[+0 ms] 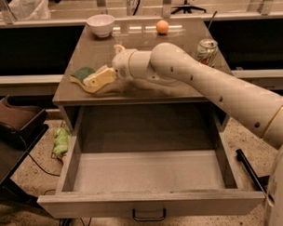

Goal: Place sponge into top drawer

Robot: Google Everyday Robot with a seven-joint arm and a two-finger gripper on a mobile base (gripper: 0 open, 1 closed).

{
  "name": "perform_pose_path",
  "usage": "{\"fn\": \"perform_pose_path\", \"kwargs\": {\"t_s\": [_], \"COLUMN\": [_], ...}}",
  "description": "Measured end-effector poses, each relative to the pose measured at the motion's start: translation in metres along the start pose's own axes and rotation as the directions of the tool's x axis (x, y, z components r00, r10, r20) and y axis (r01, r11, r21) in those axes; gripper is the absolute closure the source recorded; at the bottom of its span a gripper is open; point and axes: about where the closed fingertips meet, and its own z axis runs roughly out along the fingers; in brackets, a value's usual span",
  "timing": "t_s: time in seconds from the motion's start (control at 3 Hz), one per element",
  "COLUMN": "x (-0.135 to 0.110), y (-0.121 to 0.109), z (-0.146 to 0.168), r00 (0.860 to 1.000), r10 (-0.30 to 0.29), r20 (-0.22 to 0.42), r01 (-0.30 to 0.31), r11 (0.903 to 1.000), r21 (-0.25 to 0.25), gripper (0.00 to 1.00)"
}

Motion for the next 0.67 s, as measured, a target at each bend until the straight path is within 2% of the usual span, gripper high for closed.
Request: {"fn": "perform_pose_path", "kwargs": {"t_s": [0.33, 0.67], "x": [-0.006, -0.023], "y": [0.010, 0.032], "z": [-0.001, -0.012], "r00": [1.000, 1.000], "r10": [0.002, 0.010], "r20": [-0.002, 0.015], "r01": [-0.002, -0.010], "r11": [0.9997, 0.9989], "r21": [-0.023, -0.046], "gripper": [0.00, 0.00]}}
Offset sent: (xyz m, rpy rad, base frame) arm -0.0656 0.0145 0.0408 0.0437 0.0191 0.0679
